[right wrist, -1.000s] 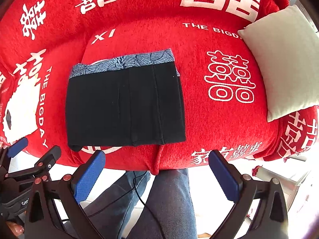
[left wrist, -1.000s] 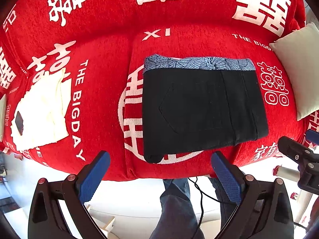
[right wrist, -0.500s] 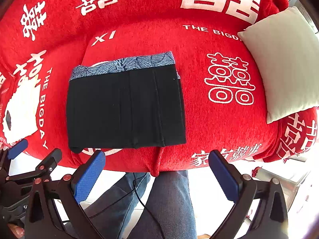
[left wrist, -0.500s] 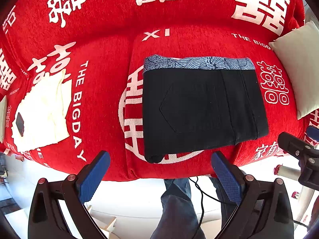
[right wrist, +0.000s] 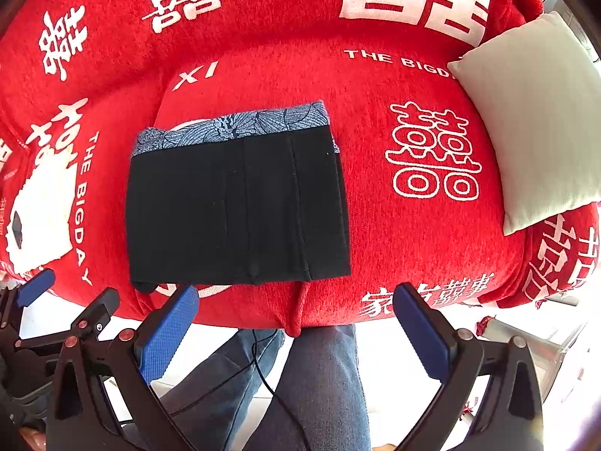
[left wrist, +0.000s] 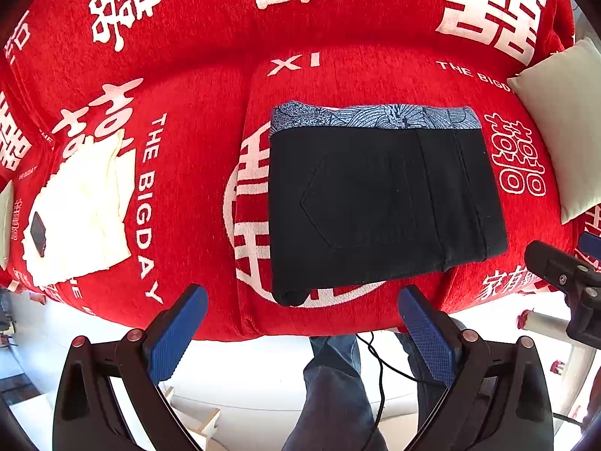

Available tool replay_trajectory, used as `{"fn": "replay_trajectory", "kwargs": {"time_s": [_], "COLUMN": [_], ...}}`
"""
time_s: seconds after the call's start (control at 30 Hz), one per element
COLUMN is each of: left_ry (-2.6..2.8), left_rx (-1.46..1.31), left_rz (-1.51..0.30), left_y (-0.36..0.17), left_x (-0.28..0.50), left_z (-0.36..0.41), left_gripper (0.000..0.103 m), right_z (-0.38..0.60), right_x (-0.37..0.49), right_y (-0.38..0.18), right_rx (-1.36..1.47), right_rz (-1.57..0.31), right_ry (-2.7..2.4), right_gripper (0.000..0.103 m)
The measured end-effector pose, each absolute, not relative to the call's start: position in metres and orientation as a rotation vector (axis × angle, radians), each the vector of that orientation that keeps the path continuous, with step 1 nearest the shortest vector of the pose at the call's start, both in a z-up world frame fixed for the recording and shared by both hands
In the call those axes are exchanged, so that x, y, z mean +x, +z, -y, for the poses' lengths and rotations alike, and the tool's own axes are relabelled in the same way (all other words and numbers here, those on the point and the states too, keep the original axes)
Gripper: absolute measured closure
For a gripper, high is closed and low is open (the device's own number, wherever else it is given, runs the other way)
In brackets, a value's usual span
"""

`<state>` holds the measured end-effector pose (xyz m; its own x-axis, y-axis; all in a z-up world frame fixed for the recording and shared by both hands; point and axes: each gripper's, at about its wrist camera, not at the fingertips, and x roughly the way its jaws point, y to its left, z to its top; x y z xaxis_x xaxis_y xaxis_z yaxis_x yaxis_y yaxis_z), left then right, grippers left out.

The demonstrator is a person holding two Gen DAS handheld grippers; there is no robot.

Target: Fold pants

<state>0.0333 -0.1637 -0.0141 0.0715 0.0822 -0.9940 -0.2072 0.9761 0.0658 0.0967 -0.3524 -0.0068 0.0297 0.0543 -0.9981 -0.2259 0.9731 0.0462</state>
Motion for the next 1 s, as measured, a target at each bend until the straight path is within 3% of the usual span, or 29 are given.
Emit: {"fn": "replay_trajectory", "kwargs": {"time_s": [1.0], "left_ry": [0.246], "left_rx": [-0.124], "left_rz": [-1.487], "left_y": [-0.018], "left_x": [0.028], "left_z": [0.166], "left_gripper": [0.002], "right_z": [0.341], "right_x": [0.091], "right_y": [-0.011], "right_rx": [-0.185], "right_rz": [-1.513], "right_ry": [0.253], "right_gripper": [0.0]}}
